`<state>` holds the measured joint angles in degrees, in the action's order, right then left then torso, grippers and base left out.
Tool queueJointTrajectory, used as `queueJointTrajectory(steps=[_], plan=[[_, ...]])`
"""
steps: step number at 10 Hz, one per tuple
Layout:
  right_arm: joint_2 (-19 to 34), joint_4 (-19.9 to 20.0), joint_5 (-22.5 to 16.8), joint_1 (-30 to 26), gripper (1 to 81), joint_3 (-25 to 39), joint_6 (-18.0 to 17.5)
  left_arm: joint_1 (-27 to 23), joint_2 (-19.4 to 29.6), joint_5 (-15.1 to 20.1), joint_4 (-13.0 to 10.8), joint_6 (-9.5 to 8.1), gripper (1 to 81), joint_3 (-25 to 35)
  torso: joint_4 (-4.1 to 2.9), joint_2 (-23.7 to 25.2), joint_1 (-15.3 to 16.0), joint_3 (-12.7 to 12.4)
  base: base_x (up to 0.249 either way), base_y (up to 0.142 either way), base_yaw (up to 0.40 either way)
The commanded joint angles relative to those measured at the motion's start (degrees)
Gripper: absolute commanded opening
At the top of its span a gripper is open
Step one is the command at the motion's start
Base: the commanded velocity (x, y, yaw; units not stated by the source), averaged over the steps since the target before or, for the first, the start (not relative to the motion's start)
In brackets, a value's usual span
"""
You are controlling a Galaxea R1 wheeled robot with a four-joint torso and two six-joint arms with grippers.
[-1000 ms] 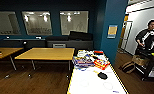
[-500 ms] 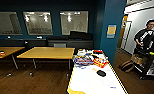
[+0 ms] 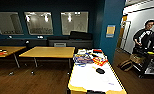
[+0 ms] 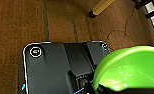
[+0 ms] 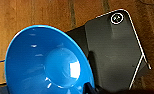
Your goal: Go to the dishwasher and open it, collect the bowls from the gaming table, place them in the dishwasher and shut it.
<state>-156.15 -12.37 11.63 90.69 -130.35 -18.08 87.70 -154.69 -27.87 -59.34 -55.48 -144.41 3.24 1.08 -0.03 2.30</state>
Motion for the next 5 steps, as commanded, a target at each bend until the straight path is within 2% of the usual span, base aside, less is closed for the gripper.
queueJointTrajectory(steps=[1,5], plan=[[0.8,-1.3,-1.9,-2.2,1.0,0.6,0.1,-2.7,1.3,1.1,-0.5,0.20,1.0,-0.3,0.00,0.0,0.0,0.0,-0.123,0.000,0.000],[0.9,-1.3,-1.9,-2.2,1.0,0.5,0.1,-2.7,1.1,1.1,-0.5,0.28,1.0,-0.3,0.00,0.0,0.0,0.0,-0.124,0.000,0.000]])
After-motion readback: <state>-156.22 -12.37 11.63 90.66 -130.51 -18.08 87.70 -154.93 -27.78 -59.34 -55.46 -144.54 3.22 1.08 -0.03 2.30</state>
